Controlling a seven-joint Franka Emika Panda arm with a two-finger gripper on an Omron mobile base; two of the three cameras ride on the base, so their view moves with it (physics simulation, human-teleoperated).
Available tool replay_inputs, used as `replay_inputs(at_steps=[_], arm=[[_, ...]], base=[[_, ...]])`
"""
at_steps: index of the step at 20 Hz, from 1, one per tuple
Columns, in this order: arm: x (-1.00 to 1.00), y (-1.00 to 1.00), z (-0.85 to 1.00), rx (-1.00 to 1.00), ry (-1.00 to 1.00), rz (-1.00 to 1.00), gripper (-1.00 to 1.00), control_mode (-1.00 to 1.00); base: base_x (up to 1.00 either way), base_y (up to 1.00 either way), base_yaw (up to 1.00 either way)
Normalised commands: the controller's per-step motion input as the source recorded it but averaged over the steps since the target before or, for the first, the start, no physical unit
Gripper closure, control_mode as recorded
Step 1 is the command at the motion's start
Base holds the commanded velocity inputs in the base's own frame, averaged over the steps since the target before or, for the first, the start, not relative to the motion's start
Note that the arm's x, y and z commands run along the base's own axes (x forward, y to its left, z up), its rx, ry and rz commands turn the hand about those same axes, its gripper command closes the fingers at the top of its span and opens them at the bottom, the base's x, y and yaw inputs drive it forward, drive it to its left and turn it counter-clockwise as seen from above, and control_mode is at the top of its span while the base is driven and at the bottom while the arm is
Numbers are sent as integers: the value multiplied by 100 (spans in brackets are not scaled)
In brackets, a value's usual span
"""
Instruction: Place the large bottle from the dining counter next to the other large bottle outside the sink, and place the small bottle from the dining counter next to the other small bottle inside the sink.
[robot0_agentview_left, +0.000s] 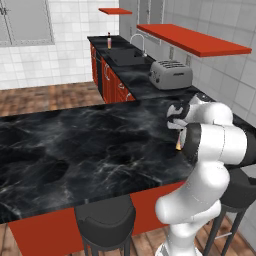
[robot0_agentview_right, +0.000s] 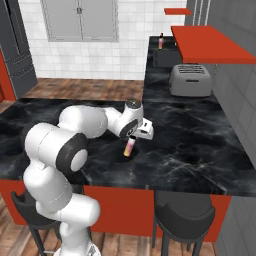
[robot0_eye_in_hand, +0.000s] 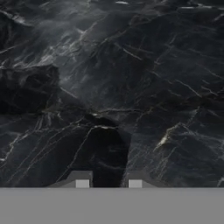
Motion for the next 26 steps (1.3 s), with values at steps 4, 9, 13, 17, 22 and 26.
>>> replay_inputs(at_steps=[4, 9, 13, 17, 22, 26], arm=[[-16, 18, 57, -1, -2, 3, 100, -100], [-28, 15, 58, -7, 0, 0, 100, -100], [-33, 14, 37, -11, 0, 0, 100, -100], [-38, 21, 34, -15, 0, 0, 100, -100], [-40, 5, 41, -8, 9, 0, 100, -100], [-45, -1, 38, 0, 7, -1, 100, -100]], base=[[0, 0, 0], [0, 0, 0], [0, 0, 0], [0, 0, 0], [0, 0, 0], [0, 0, 0]])
